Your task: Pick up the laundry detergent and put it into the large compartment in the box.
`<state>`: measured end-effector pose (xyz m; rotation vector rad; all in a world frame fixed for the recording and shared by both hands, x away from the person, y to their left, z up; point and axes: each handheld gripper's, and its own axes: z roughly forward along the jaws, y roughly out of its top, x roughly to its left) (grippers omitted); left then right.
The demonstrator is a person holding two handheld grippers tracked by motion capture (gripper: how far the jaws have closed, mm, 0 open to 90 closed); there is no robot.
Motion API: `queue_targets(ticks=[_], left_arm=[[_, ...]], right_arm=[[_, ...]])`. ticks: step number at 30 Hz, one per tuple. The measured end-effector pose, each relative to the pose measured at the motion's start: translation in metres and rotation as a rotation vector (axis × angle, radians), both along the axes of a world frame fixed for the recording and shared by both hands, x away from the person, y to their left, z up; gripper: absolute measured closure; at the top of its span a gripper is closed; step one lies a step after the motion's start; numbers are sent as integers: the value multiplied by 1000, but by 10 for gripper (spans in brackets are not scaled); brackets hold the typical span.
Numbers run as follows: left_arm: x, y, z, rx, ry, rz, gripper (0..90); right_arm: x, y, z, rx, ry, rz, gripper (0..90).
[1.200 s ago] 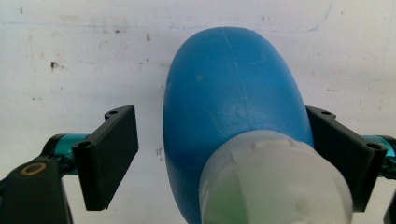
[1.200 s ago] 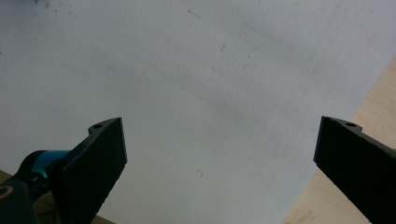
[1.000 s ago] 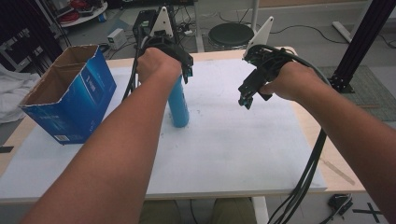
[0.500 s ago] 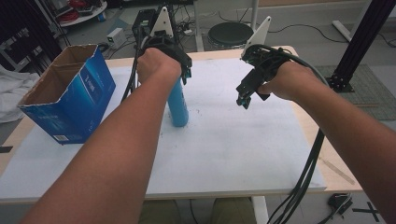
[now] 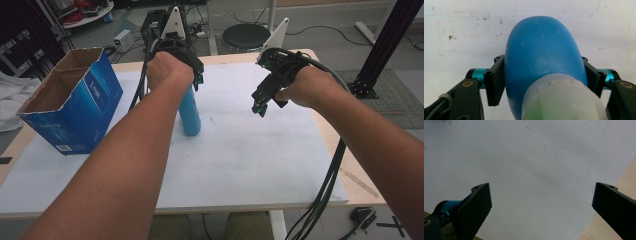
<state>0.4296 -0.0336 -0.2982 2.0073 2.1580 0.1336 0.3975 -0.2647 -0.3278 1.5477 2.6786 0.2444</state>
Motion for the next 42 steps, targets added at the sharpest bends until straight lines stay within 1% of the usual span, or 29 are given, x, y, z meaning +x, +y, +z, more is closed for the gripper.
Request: queue_targets(ticks=[5,8,16,22,23,26,27,28,30,31,34,35,36,37,38,41,42], left_arm=[[0,0,1,-6,1,0,358],[0,0,1,-6,-7,-2,359],[0,1,1,-12,-4,-14,361],[0,2,2,-13,-1,-55,364],[0,2,2,-14,5,-61,366],[-1,5,4,-48,7,-59,366],[-1,5,6,-54,12,-63,366],[-1,5,7,-53,20,-77,366],[-2,3,10,-48,14,-90,367],[-2,3,12,-40,20,-103,367],[-3,6,21,-38,13,-114,367],[-3,6,21,-38,13,-114,367],[-4,9,28,-32,14,-130,367],[-4,10,30,-26,20,-140,367],[-5,12,37,-21,13,-159,367],[-6,18,47,-17,10,-182,367],[-6,18,47,-17,10,-182,368]], right_arm=[[0,0,0,2,0,4,16],[0,0,0,1,1,3,16],[-1,-2,-1,4,1,1,16],[-2,-1,0,3,0,4,16],[-2,-2,0,5,0,1,16],[-3,-3,1,7,-2,-3,16],[-3,-3,1,7,-2,-3,16],[-3,-3,2,7,-4,-2,16],[-4,-3,3,13,-5,-1,16],[-5,-2,3,13,-6,-1,16],[-6,-2,4,11,-6,-1,16],[-6,-2,4,11,-6,-1,16],[-7,-4,5,11,-8,-5,16],[-7,-4,5,11,-8,-5,16],[-8,-5,6,12,-9,-6,16],[-8,-6,7,16,-7,-11,16],[-8,-7,7,19,-10,-13,16]])
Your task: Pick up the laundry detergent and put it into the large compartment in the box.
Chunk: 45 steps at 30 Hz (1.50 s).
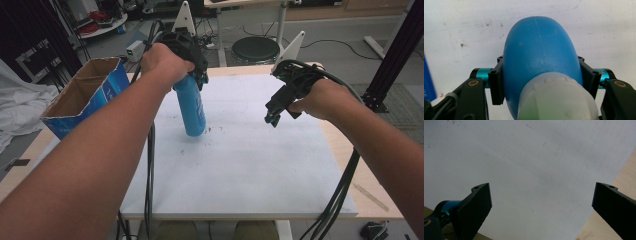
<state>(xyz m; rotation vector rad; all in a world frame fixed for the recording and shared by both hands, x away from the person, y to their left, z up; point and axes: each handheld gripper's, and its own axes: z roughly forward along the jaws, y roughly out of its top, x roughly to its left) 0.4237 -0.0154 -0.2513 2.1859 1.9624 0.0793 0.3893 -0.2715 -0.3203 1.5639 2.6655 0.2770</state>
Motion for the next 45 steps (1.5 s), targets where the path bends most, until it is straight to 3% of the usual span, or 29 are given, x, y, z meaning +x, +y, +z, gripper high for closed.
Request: queue_targets(ticks=[6,13,21,26,32,33,45], left_arm=[[-1,11,21,-3,-9,-60,368],[-2,19,34,-19,-14,-102,368],[-4,26,54,-29,-28,-229,369],[-7,36,73,-31,-39,-331,369],[-10,42,86,-4,-58,-420,369],[-11,47,92,1,-59,-454,369],[-21,87,134,-5,-89,-596,370]], right_arm=[[-2,-2,2,-4,1,-7,16],[-2,-4,5,-3,-9,-9,16],[-8,-4,8,2,-19,17,16],[-12,-7,11,14,-22,34,16],[-13,-9,14,10,-23,28,16],[-13,-9,14,9,-23,27,16],[-12,-11,13,10,-18,9,16]])
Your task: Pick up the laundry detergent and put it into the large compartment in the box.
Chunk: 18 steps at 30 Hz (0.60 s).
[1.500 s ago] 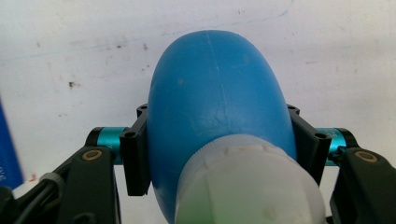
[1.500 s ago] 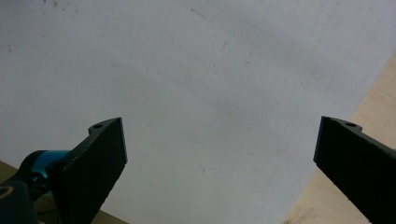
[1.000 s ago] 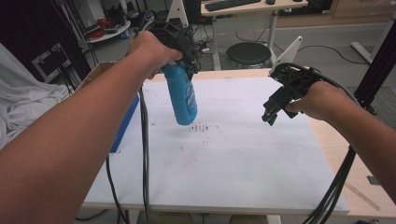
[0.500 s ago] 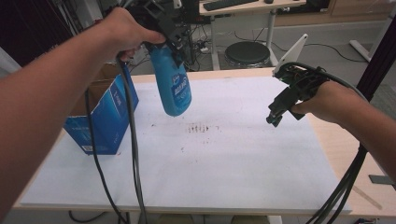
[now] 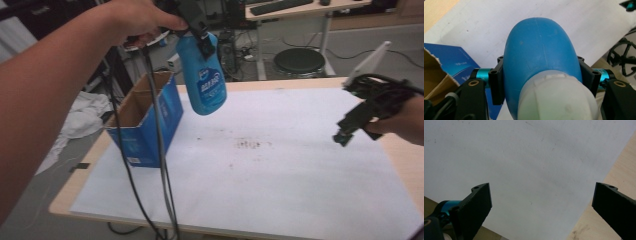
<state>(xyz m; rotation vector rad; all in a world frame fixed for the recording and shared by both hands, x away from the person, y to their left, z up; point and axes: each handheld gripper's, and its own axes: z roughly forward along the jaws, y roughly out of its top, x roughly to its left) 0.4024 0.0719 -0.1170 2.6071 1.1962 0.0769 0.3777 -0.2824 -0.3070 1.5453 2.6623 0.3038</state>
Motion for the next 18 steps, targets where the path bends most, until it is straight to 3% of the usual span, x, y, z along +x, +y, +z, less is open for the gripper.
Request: queue_targets(ticks=[10,13,18], left_arm=[[-11,47,28,-4,-25,-76,370],[-15,65,39,-27,-44,-65,370],[-19,86,48,-27,-59,-76,371]], right_arm=[[2,1,2,-2,-3,-10,16],[3,1,3,0,-8,-16,16],[4,1,3,1,-2,-20,16]])
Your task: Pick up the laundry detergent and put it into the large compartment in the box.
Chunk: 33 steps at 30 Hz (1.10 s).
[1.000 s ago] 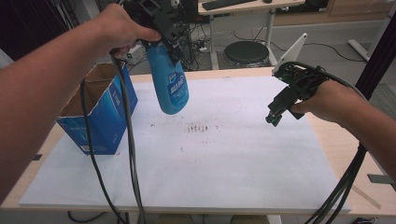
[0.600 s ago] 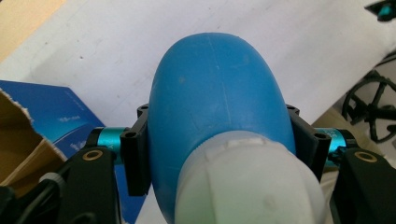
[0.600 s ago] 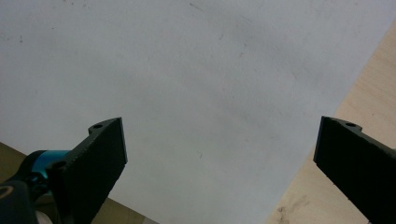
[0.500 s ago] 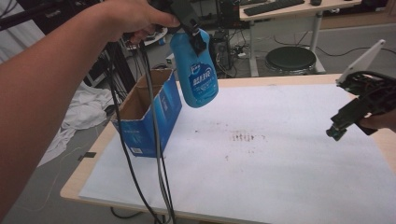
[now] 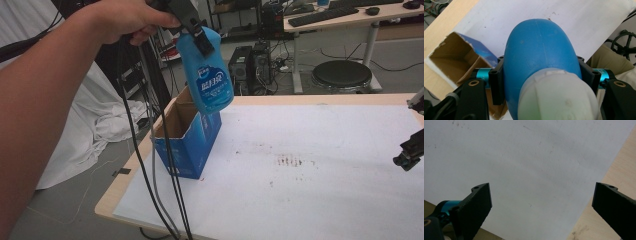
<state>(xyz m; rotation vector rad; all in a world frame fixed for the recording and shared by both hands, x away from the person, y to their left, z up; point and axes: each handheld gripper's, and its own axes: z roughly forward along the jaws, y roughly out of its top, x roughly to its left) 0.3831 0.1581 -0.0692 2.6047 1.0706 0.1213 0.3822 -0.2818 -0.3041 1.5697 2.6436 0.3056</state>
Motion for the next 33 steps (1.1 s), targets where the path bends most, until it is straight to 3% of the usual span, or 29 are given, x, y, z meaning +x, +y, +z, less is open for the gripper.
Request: queue_targets(ticks=[3,6,12,17,21,25,28,33], left_arm=[[-2,9,4,-2,-9,-4,371],[-4,22,7,25,-21,-11,372],[-2,42,3,55,-12,-35,372],[-1,58,3,47,-5,-60,373],[1,71,2,69,9,-50,373],[4,80,0,61,6,-36,374],[8,87,-7,89,10,-30,373],[12,94,-20,100,7,-45,373]], right_arm=[[1,0,0,-4,-2,1,16],[3,1,-1,-6,-6,-2,16],[5,2,0,-8,-10,-14,16],[8,1,-1,-7,-11,-19,16],[10,1,-1,-3,-10,-27,17],[11,1,-2,-10,-4,-33,16],[13,1,-3,-7,-6,-34,16],[14,2,-4,-6,-6,-33,17]])
